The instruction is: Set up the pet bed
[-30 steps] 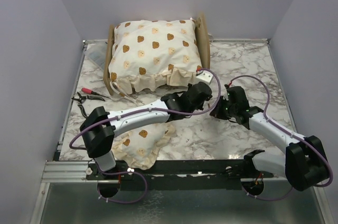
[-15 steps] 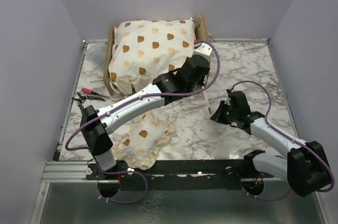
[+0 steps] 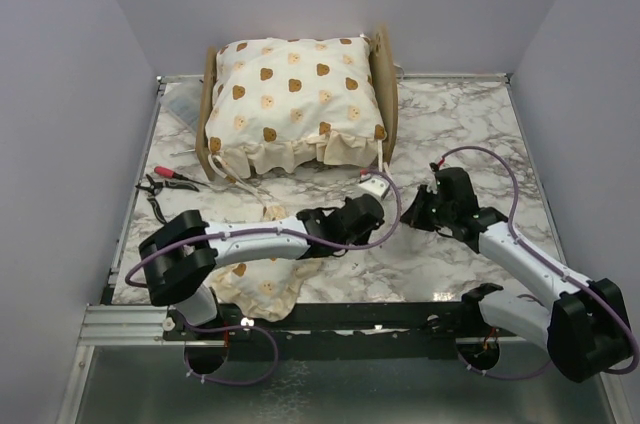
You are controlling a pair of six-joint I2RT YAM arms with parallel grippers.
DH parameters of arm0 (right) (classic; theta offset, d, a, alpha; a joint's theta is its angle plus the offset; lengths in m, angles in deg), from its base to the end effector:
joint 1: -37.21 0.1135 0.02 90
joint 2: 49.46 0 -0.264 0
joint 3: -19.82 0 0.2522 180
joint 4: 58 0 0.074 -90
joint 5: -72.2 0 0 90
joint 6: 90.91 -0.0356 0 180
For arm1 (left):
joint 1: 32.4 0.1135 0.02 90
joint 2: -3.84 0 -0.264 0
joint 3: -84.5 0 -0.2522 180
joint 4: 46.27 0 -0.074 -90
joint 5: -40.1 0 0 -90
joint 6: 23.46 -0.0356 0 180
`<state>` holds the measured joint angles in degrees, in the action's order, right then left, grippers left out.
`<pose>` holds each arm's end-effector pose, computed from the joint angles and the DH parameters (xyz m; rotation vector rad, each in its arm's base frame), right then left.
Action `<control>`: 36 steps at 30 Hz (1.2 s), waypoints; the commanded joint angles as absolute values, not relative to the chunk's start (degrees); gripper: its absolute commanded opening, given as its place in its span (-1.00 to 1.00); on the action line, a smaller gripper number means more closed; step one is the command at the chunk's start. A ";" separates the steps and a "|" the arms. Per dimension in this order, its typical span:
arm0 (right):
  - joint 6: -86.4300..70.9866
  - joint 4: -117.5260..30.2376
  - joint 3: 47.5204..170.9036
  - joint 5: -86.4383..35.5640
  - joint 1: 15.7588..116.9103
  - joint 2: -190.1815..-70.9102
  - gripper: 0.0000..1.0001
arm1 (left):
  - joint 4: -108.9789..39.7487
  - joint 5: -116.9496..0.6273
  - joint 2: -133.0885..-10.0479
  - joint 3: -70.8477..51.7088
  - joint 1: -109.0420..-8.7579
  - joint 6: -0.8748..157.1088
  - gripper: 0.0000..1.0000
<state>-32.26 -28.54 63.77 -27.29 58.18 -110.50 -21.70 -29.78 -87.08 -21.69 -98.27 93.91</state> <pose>0.1924 0.0800 0.1912 0.1416 2.4582 0.6156 0.1524 -0.3103 0.2318 0.5805 2.2128 -0.4656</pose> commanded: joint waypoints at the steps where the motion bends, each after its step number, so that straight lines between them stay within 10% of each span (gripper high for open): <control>1: -30.76 -25.70 65.72 -27.89 58.12 -109.71 -0.99 | -39.82 -36.49 -91.87 -26.31 -101.50 101.69 -0.87; 13: -30.15 -27.78 67.40 -32.52 58.12 -112.91 -1.00 | -49.03 -37.85 -95.06 -28.37 -103.32 103.33 0.22; 30: -34.21 -46.32 63.90 -42.53 59.60 -127.80 -0.97 | -47.30 -31.97 -83.94 -35.08 -91.51 107.84 0.29; 36: -32.11 -42.80 65.06 -40.10 62.41 -130.48 -0.47 | -47.35 -31.80 -85.11 -34.76 -89.11 107.00 0.29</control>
